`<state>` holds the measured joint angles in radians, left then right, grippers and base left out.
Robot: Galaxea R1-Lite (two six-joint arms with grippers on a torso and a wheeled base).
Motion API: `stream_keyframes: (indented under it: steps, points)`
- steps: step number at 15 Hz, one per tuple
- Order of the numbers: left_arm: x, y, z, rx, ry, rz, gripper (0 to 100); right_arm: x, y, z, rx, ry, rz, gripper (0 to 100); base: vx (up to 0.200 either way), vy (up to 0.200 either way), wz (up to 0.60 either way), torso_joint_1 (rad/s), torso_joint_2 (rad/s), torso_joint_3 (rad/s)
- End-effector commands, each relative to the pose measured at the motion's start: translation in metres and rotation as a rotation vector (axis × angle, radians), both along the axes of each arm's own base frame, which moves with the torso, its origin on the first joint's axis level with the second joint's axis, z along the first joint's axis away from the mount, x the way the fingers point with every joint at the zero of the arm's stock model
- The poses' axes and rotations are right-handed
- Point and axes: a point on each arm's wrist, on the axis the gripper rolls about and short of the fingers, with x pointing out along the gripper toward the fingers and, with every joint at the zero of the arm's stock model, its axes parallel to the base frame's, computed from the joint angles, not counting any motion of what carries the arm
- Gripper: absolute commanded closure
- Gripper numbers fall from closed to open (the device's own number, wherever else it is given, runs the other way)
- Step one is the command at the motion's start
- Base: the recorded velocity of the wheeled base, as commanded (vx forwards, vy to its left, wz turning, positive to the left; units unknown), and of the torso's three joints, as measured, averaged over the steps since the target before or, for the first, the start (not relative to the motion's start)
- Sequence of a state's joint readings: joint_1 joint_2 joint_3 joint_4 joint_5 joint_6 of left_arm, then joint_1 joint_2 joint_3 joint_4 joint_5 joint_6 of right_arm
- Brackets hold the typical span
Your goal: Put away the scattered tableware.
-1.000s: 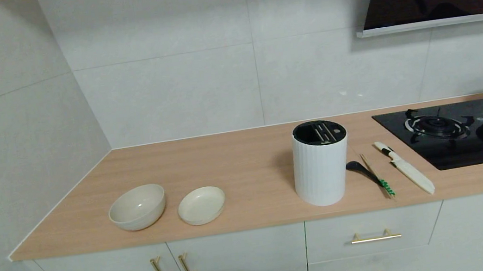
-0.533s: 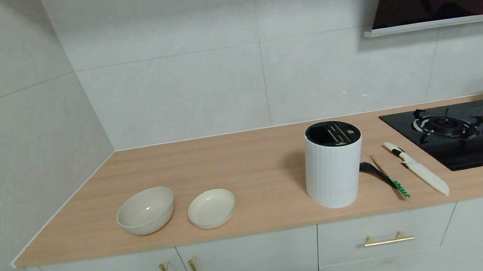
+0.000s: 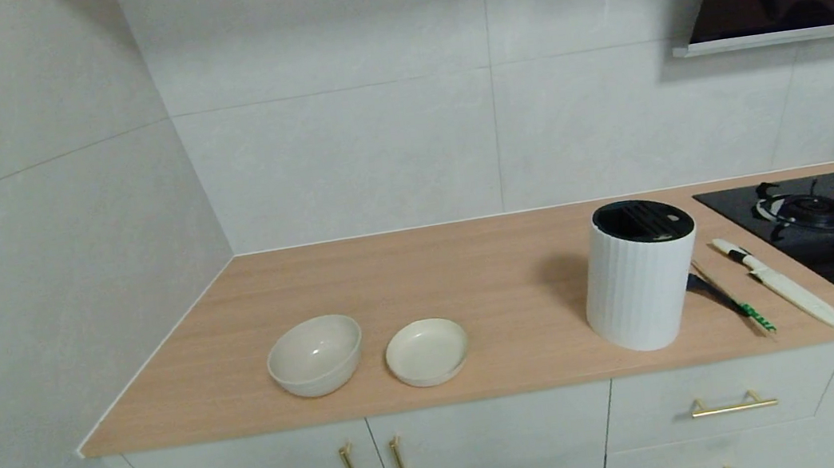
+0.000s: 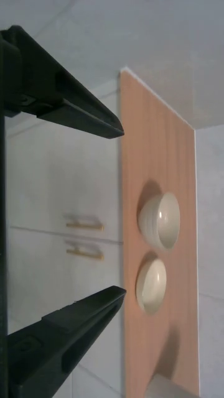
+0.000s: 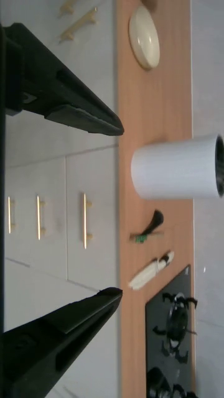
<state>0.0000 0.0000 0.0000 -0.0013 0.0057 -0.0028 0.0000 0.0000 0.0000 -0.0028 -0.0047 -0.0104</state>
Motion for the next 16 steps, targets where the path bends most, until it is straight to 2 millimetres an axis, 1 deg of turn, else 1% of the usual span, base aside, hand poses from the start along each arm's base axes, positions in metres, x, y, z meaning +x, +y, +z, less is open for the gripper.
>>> stream_keyframes:
  steps: [1, 13, 16]
  points:
    - [0.0001, 0.0000, 0.0001, 0.000, 0.001, 0.000, 0, 0.0000, 0.0000, 0.0000, 0.000, 0.000, -0.001, 0, 0.000, 0.200, 0.00, -0.002, 0.00, 0.012]
    - [0.0000, 0.0000, 0.0000, 0.000, 0.000, 0.000, 0, 0.0000, 0.0000, 0.0000, -0.002, 0.000, 0.000, 0, 0.000, 0.200, 0.00, 0.002, 0.00, -0.001]
    - [0.0000, 0.0000, 0.0000, 0.001, 0.000, 0.000, 0, 0.0000, 0.0000, 0.0000, 0.000, 0.000, 0.000, 0, 0.000, 0.000, 0.00, 0.000, 0.00, 0.000]
